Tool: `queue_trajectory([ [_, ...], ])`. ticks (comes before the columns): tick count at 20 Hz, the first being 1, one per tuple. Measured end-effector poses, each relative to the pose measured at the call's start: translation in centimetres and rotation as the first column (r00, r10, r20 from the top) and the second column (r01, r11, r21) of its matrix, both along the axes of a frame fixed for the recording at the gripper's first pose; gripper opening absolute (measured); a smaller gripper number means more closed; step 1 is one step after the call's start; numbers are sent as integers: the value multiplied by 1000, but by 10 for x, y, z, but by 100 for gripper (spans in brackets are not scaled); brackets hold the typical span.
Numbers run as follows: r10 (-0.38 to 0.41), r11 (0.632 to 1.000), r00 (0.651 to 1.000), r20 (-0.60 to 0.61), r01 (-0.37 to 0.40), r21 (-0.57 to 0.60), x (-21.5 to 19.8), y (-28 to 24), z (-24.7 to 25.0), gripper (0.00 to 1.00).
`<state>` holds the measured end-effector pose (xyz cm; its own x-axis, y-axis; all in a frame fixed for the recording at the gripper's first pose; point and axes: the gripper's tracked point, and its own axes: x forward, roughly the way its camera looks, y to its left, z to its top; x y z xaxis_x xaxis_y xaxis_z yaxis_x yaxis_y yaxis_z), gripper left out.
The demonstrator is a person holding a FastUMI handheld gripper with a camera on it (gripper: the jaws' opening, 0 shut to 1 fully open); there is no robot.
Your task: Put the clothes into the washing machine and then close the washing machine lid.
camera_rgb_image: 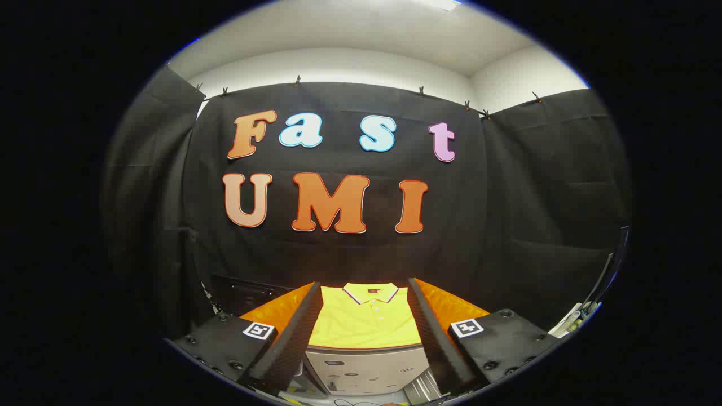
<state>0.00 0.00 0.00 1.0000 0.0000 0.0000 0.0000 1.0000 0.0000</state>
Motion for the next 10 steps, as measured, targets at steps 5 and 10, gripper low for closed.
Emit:
queue_trajectory([
  [5, 9, 1000, 1000, 8, -9, -1, 9, -3, 6, 98],
  [10, 25, 1000, 1000, 19, -25, 1, 20, -6, 11, 98],
])
